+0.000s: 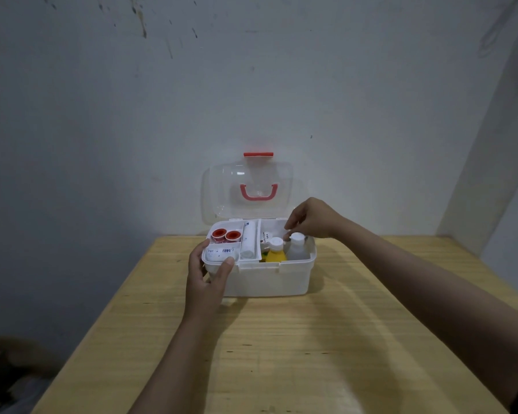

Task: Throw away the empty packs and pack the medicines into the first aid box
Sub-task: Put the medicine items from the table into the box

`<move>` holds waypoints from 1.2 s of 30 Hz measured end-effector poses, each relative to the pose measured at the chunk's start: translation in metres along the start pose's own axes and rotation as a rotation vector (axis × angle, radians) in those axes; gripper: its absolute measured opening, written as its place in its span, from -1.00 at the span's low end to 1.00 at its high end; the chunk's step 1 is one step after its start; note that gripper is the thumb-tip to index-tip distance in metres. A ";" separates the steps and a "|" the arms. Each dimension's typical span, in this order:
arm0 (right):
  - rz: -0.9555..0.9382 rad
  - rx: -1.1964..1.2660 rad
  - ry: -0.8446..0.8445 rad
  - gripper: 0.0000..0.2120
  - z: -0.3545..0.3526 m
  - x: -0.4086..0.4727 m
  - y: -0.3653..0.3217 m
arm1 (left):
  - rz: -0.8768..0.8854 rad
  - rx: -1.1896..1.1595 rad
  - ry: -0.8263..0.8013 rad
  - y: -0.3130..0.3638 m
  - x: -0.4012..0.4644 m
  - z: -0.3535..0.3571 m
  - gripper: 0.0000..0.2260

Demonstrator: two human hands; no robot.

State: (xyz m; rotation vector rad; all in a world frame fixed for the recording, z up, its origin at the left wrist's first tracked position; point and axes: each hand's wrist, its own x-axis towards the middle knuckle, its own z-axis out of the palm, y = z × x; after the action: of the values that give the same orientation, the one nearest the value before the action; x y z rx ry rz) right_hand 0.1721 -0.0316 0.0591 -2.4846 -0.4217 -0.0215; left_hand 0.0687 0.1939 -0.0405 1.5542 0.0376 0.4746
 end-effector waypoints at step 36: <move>-0.245 0.385 0.480 -0.44 0.009 -0.048 0.008 | -0.014 0.015 -0.026 0.005 -0.004 0.002 -0.46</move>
State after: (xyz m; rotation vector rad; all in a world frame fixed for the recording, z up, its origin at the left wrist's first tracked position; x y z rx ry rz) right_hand 0.1281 -0.0467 0.0416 -1.9534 -0.4659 -0.5683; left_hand 0.0640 0.1906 -0.0366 1.5740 0.0321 0.4438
